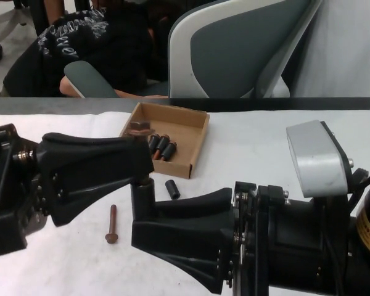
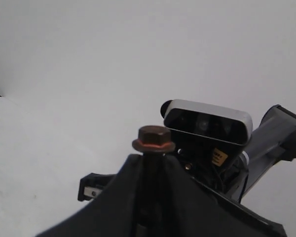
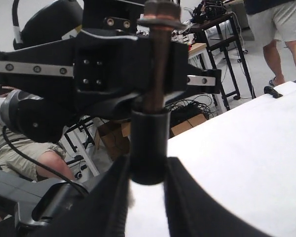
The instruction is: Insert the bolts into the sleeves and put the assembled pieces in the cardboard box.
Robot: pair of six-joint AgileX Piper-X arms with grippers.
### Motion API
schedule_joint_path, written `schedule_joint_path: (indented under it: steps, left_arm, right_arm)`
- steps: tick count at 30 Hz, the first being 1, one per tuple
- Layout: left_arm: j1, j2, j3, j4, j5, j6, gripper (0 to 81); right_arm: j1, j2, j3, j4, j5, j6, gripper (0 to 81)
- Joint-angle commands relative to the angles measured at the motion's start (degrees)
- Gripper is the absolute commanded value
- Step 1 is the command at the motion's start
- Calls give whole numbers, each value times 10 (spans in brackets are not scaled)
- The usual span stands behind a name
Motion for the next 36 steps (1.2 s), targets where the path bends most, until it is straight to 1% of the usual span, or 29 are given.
schedule_joint_path:
  steps: [1,3,4,6,9,15,18,24,27,30,36]
  left_arm:
    - [-2,-6,0,-2,41,2,263]
    - [-2,-6,0,2,40,2,386]
    - [-2,-6,0,9,38,2,435]
    - [-2,-6,0,26,38,2,482]
    - [-2,-6,0,48,39,2,486]
    - [0,-6,0,58,38,32,486]
    - [0,-6,0,58,24,33,486]
    - [0,-6,0,92,-5,90,486]
    - [0,-6,0,123,-5,116,486]
    - [0,-6,0,152,-14,134,486]
    - [0,-6,0,190,-48,169,486]
  right_arm:
    - [-1,-2,-9,-13,15,-3,2]
    - [-1,-2,-12,-16,15,-3,2]
    - [-1,-2,-15,-15,15,-3,2]
    - [-1,-2,-19,-15,15,-3,2]
    - [-2,-2,-22,-15,15,-3,2]
    - [-2,-2,-30,-15,15,-3,2]
    - [-2,-2,-34,-15,10,-3,2]
    - [-2,-2,-50,-15,6,-12,2]
    - [-2,-2,-59,-15,6,-21,2]
    - [-9,-2,-67,-15,6,-27,2]
    - [-47,-2,-81,28,6,-25,2]
